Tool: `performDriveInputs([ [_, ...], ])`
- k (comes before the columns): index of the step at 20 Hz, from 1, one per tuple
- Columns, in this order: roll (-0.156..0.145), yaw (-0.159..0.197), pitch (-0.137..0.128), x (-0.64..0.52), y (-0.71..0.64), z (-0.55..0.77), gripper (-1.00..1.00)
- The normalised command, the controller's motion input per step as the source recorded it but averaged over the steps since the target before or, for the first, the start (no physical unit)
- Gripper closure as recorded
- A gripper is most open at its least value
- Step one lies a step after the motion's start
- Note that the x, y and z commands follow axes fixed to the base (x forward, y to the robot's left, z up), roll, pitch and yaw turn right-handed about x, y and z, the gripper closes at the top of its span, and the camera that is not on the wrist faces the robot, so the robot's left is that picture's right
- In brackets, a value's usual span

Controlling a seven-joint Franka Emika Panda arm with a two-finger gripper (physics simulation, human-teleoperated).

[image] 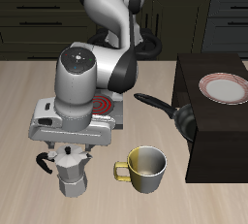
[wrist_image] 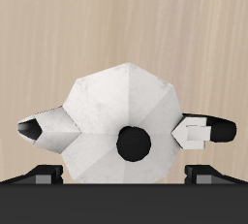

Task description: Place the frying pan on the top layer of the shelf and place the moka pot on the stove

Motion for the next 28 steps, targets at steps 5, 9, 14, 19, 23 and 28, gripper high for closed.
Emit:
performDriveInputs([
  [5, 0.003, -0.026, 0.011, 0.04, 0.0, -0.07, -1.0],
  [9, -0.005, -0.008, 0.018, 0.04, -0.02, -0.14, -1.0],
  [14, -0.005, -0.001, 0.013, 0.02, -0.03, -0.1, -1.0],
  [19, -0.025, 0.007, 0.006, 0.01, -0.05, -0.07, 1.0],
  [23, -0.001, -0.004, -0.011, 0.0, -0.04, 0.08, 1.0],
  [28, -0.017, 0.005, -0.011, -0.02, -0.01, 0.08, 1.0],
])
